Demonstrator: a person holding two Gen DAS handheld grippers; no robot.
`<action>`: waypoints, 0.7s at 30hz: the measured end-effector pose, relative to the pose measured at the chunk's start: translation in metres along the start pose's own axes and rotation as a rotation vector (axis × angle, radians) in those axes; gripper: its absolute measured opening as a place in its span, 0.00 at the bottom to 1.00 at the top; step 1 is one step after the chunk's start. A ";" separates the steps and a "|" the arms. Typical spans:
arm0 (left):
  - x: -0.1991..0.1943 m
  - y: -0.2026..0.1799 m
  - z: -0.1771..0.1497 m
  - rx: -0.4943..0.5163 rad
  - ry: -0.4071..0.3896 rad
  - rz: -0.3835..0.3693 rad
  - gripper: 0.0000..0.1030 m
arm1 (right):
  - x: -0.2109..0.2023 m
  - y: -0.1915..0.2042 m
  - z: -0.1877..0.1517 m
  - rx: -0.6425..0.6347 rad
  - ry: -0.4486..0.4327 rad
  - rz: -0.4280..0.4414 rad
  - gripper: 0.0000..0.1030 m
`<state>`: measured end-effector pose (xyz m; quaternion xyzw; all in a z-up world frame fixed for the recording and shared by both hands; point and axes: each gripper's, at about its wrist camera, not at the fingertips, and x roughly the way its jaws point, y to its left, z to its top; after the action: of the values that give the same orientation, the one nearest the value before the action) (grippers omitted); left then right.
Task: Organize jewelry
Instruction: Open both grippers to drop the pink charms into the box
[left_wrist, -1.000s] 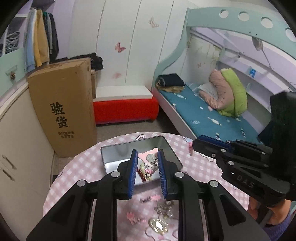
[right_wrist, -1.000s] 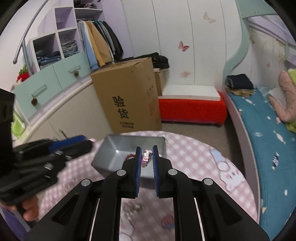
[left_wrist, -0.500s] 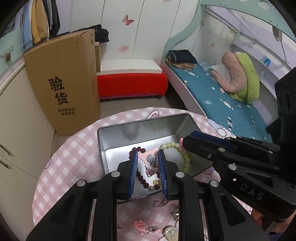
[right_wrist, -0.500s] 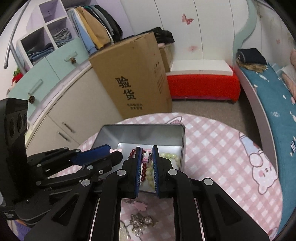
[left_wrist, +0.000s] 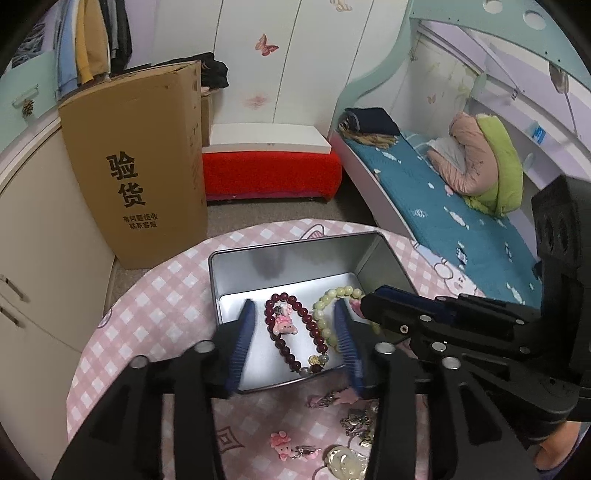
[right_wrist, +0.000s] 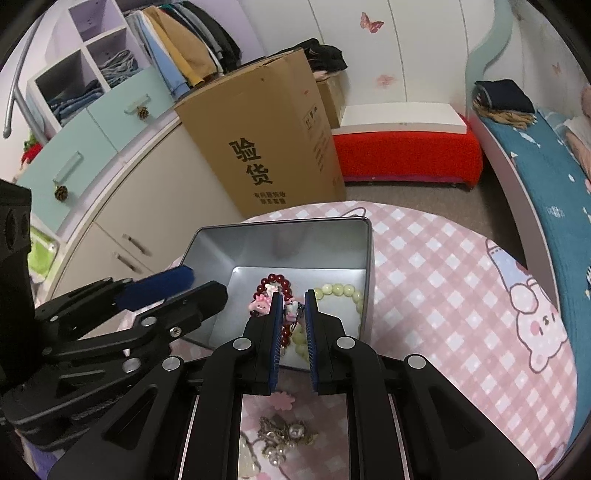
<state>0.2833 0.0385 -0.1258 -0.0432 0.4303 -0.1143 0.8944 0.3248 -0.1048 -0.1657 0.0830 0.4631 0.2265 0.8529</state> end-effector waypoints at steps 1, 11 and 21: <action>-0.003 -0.001 0.000 0.001 -0.006 0.002 0.46 | -0.002 -0.001 -0.001 -0.001 0.000 0.005 0.14; -0.046 -0.008 -0.017 -0.014 -0.100 0.011 0.64 | -0.049 0.005 -0.013 -0.014 -0.097 -0.056 0.50; -0.058 -0.026 -0.086 -0.098 -0.108 0.109 0.69 | -0.082 -0.024 -0.079 -0.020 -0.126 -0.221 0.57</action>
<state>0.1770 0.0289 -0.1314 -0.0698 0.3884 -0.0416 0.9179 0.2283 -0.1697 -0.1565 0.0371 0.4126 0.1303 0.9008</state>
